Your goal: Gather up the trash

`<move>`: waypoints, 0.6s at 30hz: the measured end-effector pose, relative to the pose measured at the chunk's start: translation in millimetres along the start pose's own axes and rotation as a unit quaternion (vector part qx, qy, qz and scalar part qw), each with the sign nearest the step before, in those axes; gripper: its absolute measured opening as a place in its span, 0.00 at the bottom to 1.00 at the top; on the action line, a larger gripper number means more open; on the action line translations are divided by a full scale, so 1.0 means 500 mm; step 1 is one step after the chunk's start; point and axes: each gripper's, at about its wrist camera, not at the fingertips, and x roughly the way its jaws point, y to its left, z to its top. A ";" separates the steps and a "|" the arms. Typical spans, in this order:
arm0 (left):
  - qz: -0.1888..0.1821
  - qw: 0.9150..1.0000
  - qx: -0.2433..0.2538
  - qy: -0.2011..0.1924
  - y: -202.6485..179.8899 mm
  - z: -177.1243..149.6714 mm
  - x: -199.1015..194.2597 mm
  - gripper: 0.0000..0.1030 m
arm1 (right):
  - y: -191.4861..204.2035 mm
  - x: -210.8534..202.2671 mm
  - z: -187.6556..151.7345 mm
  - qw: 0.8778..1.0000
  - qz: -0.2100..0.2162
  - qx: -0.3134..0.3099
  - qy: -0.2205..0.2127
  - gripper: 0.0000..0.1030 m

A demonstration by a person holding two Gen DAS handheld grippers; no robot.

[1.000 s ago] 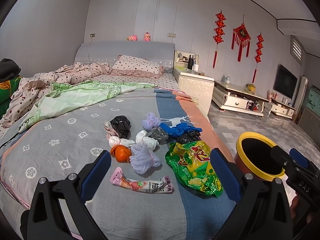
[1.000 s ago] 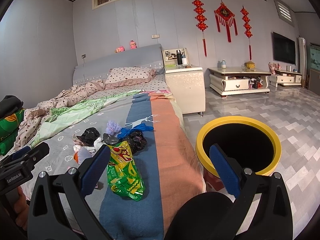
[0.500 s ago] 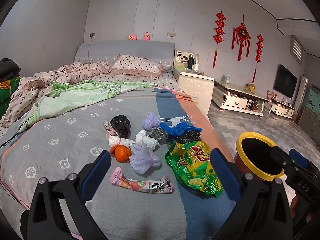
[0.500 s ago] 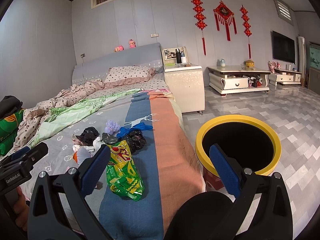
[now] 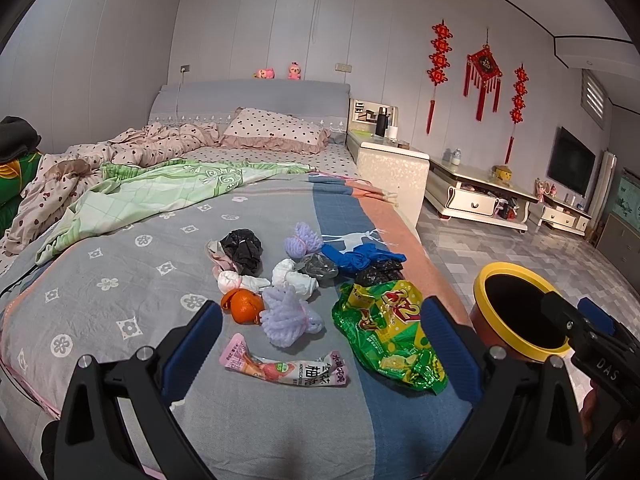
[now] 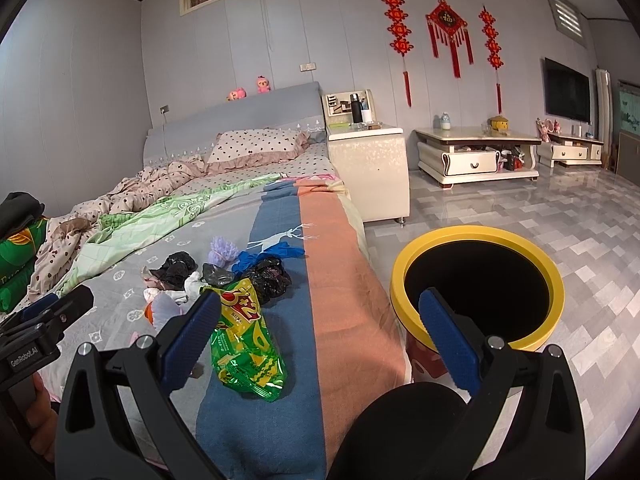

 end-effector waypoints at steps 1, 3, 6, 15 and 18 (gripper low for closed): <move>0.003 1.000 0.000 0.002 0.001 -0.002 0.003 0.93 | -0.001 0.004 0.001 1.000 0.000 0.001 0.003 0.92; 0.004 1.000 -0.003 0.007 0.008 -0.002 0.009 0.93 | -0.004 0.016 0.005 1.000 -0.004 -0.001 0.008 0.92; 0.009 1.000 -0.009 0.019 0.021 0.002 0.021 0.93 | -0.002 0.030 0.010 1.000 -0.006 -0.010 0.013 0.92; 0.013 0.997 -0.024 0.077 0.085 0.030 0.091 0.93 | 0.003 0.111 0.045 0.997 0.046 -0.023 0.062 0.92; 0.021 0.995 -0.021 0.099 0.111 0.040 0.124 0.93 | 0.016 0.149 0.045 0.994 0.057 -0.032 0.092 0.92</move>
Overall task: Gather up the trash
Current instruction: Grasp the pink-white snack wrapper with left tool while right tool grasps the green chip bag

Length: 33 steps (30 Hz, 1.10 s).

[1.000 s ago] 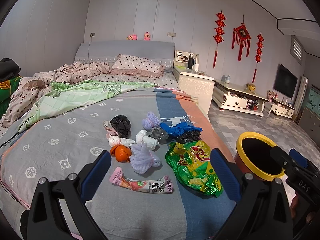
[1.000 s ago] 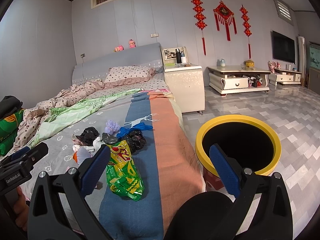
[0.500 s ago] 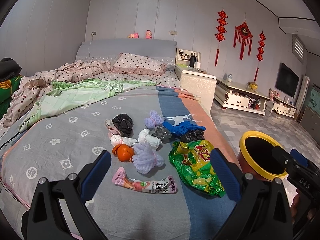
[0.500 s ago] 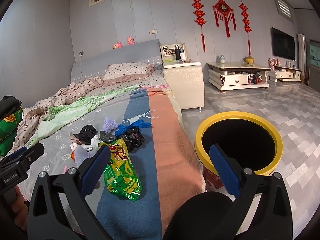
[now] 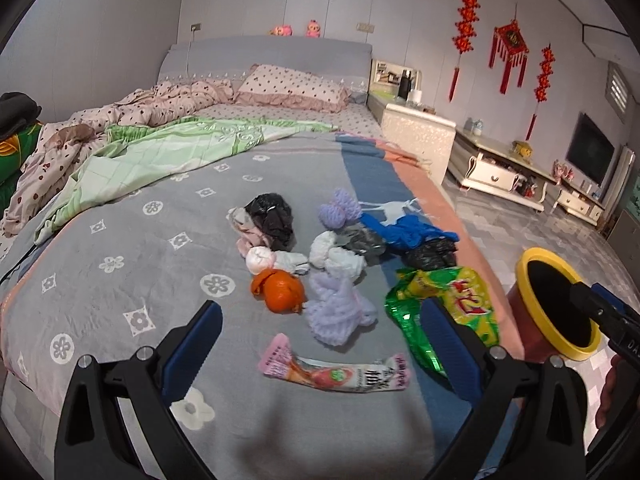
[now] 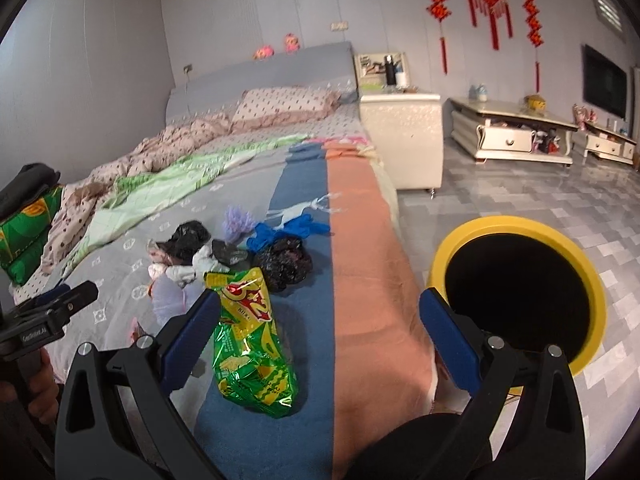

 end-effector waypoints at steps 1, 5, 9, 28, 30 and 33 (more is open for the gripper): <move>0.002 1.000 -0.002 0.008 0.010 0.006 0.012 0.93 | 0.004 0.014 0.001 1.000 0.005 -0.001 0.010 0.92; 0.002 0.999 -0.009 0.047 0.051 0.027 0.066 0.93 | 0.018 0.067 0.002 0.999 0.024 -0.007 0.047 0.92; 0.015 0.998 -0.003 0.069 0.085 0.036 0.114 0.93 | 0.031 0.132 0.000 0.994 0.037 -0.001 0.098 0.92; -0.074 0.985 0.067 0.141 0.080 -0.048 0.202 0.93 | 0.049 0.285 -0.011 0.974 0.082 0.027 0.208 0.92; -0.075 0.984 0.076 0.140 0.074 -0.054 0.207 0.93 | 0.052 0.297 -0.014 0.972 0.086 0.027 0.215 0.92; -0.087 0.983 0.069 0.145 0.073 -0.058 0.218 0.81 | 0.056 0.312 -0.020 0.969 0.092 0.031 0.227 0.92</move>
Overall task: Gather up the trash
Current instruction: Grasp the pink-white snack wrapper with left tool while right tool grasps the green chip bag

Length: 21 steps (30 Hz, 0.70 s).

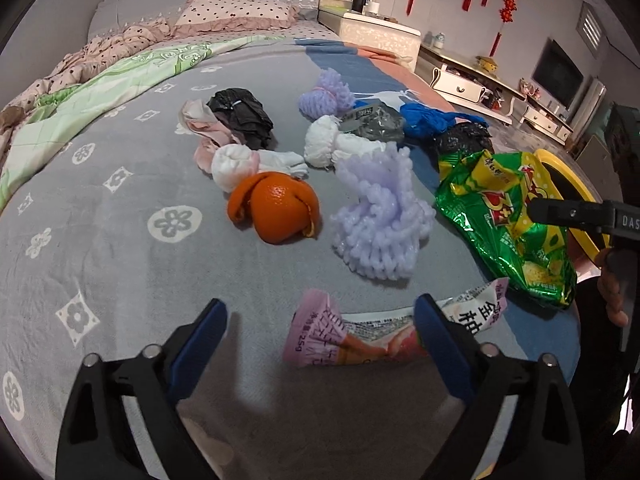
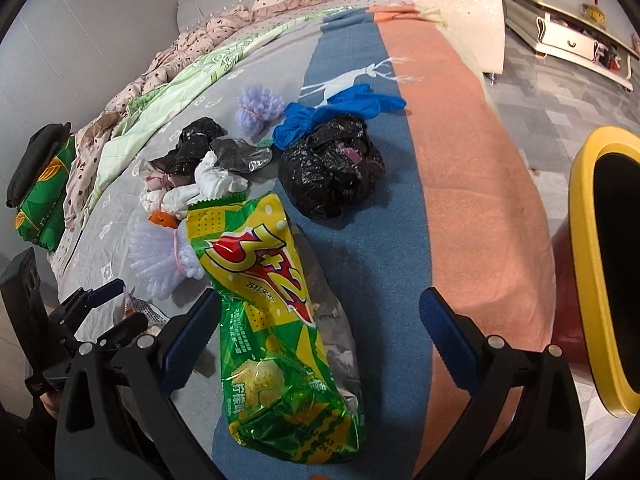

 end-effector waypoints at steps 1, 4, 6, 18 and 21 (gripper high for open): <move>-0.005 1.000 -0.004 0.003 0.002 0.000 0.004 0.75 | -0.002 0.006 0.000 1.000 0.002 0.000 0.003 0.92; -0.019 1.000 -0.006 0.009 0.002 0.001 0.017 0.58 | -0.001 0.018 0.000 1.000 0.006 -0.003 0.012 0.78; -0.026 1.000 -0.001 0.005 -0.004 -0.001 0.020 0.51 | -0.002 0.030 -0.002 1.000 -0.001 -0.003 0.020 0.69; -0.051 0.997 0.046 -0.016 -0.062 -0.019 0.014 0.22 | -0.008 0.032 -0.005 1.000 0.010 -0.003 0.017 0.09; -0.058 0.997 0.042 -0.017 -0.063 -0.019 0.005 0.22 | -0.002 0.021 -0.007 1.000 0.015 -0.010 0.006 0.04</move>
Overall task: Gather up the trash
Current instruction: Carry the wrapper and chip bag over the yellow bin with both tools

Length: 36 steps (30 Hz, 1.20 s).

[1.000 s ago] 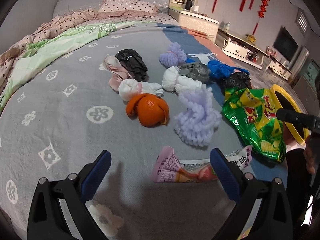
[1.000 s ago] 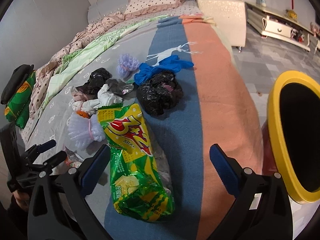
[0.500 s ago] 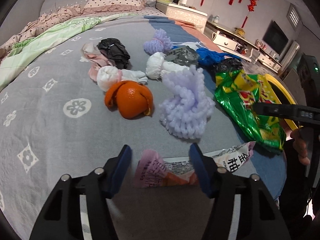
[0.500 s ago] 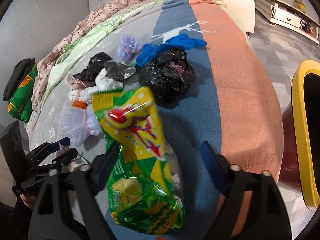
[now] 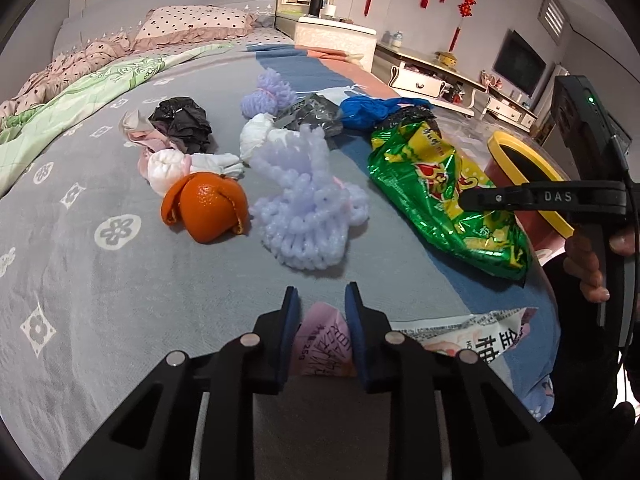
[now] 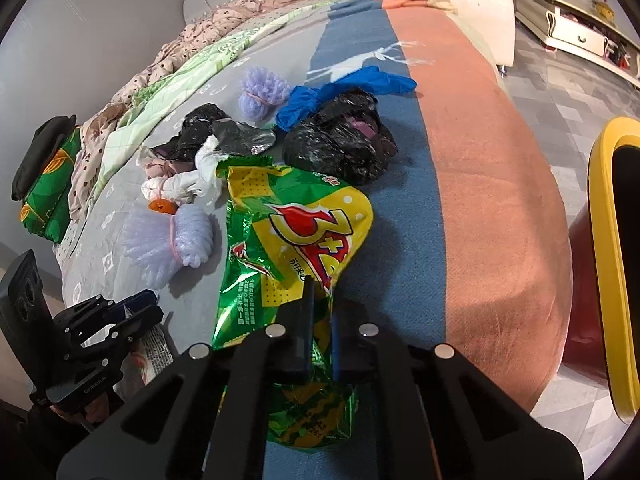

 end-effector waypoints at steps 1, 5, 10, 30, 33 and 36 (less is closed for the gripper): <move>-0.001 1.000 -0.001 -0.002 0.000 -0.002 -0.006 0.22 | 0.003 -0.006 0.000 1.000 0.001 -0.003 -0.007 0.03; -0.009 1.000 -0.002 -0.011 -0.006 -0.001 -0.029 0.22 | 0.007 -0.031 0.000 1.000 0.002 -0.009 -0.024 0.02; -0.014 1.000 -0.010 -0.020 -0.005 0.001 -0.059 0.22 | 0.006 -0.067 -0.008 0.999 0.010 -0.009 -0.039 0.00; 0.028 0.991 0.008 -0.132 -0.089 0.168 -0.228 0.22 | -0.052 -0.390 0.022 0.978 0.049 0.013 -0.200 0.00; 0.022 0.988 0.020 -0.151 -0.135 0.225 -0.242 0.22 | -0.081 -0.451 0.038 0.972 0.040 0.023 -0.230 0.00; 0.017 0.986 0.035 -0.162 -0.189 0.278 -0.238 0.22 | -0.125 -0.513 0.050 0.965 0.020 0.038 -0.257 0.00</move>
